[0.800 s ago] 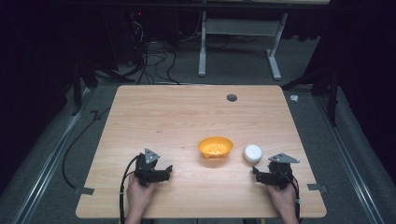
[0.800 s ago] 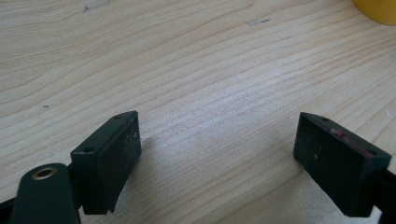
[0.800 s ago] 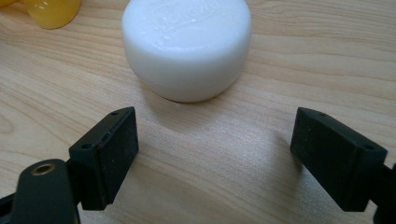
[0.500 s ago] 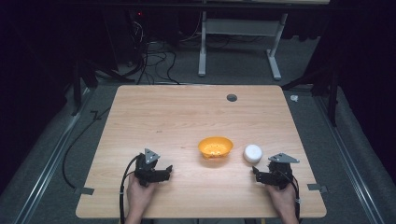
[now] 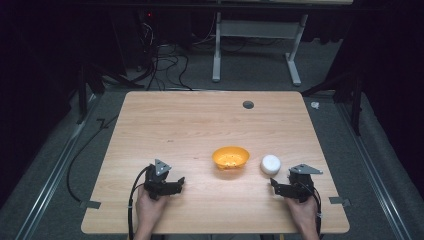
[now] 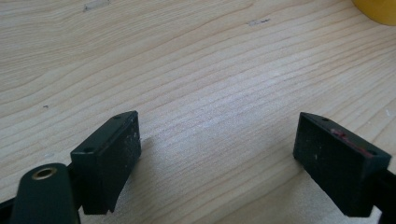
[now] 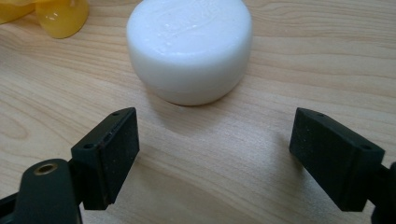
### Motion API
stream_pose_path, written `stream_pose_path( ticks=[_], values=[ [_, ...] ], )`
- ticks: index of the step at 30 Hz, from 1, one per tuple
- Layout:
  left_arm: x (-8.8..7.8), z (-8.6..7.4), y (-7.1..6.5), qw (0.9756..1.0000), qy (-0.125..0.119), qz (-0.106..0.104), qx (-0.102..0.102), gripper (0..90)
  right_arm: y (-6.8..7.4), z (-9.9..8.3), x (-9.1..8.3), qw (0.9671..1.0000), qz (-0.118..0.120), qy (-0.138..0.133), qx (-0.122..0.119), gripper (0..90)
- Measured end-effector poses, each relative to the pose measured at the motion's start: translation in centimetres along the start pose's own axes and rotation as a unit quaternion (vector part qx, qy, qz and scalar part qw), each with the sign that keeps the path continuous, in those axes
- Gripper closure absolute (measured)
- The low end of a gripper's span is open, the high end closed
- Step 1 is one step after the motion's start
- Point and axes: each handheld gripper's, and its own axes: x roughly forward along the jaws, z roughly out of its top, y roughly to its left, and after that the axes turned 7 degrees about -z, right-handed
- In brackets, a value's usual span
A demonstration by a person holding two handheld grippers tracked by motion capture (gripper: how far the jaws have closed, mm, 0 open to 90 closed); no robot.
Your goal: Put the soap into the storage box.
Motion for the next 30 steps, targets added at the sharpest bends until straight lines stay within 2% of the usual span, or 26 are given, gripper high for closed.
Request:
stream_pose_path(
  ticks=[13,30],
  values=[
    [0.0,0.0,0.0,1.0,0.001,-0.001,0.0,15.4,0.9,1.4,-0.7,0.9998,0.001,-0.013,-0.015,14.6],
    [0.0,0.0,0.0,1.0,0.001,-0.002,0.0,15.4,1.6,3.5,-0.2,0.9993,0.004,-0.026,-0.028,13.8]
  ],
)
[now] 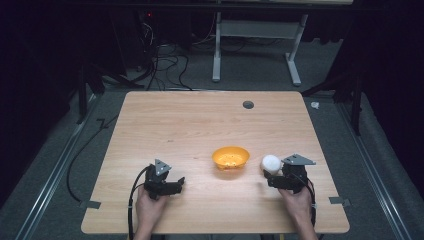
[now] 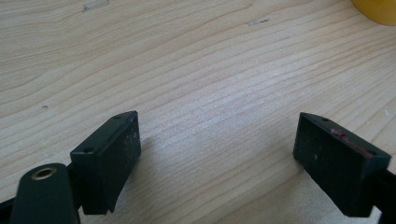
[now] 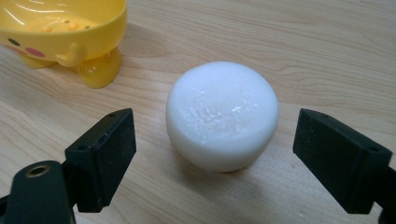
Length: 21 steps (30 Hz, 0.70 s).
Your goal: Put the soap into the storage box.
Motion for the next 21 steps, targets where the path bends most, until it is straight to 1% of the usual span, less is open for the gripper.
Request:
stream_pose_path(
  ticks=[6,14,21],
  values=[
    [0.0,0.0,0.0,1.0,0.0,0.0,0.0,15.4,0.0,0.3,0.4,1.0,0.004,0.0,0.002,13.8],
    [0.0,0.0,0.0,1.0,0.0,0.0,0.0,15.4,0.2,0.6,1.2,1.0,0.002,0.003,0.008,14.0],
    [0.0,0.0,0.0,1.0,0.0,0.001,0.0,15.4,0.1,0.6,2.2,0.9998,-0.003,0.014,0.012,14.3]
  ],
)
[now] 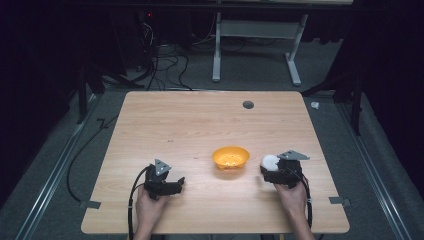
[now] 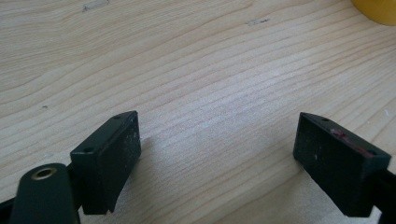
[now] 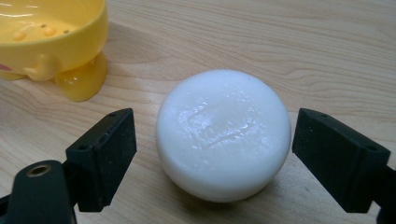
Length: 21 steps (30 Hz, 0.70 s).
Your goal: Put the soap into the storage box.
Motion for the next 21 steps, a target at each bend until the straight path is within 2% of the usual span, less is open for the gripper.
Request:
stream_pose_path(
  ticks=[9,17,21],
  values=[
    [0.0,0.0,0.0,1.0,0.0,0.0,0.0,15.4,0.0,-0.1,0.9,0.9999,-0.006,0.008,0.004,16.0],
    [0.0,0.0,0.0,1.0,0.0,0.0,0.0,15.4,0.2,-0.2,1.2,0.9998,-0.009,0.013,-0.009,23.2],
    [0.0,0.0,0.0,1.0,0.0,0.0,0.0,15.4,0.2,-0.2,1.2,0.9999,-0.008,0.011,-0.01,23.9]
  ],
)
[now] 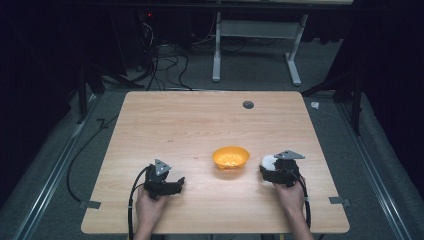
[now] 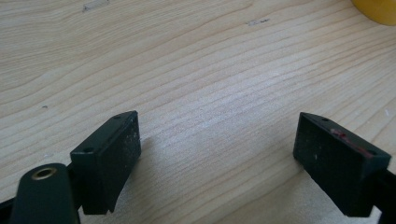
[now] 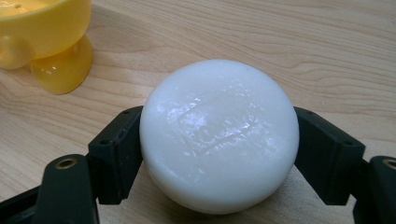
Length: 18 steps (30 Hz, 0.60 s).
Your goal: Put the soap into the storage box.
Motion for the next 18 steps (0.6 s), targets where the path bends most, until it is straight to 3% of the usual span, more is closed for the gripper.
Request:
stream_pose_path(
  ticks=[18],
  values=[
    [-0.01,0.01,0.02,1.0,0.001,-0.001,0.0,15.4,-0.12,0.09,-0.37,0.9999,0.008,-0.007,0.009,24.1]
  ],
)
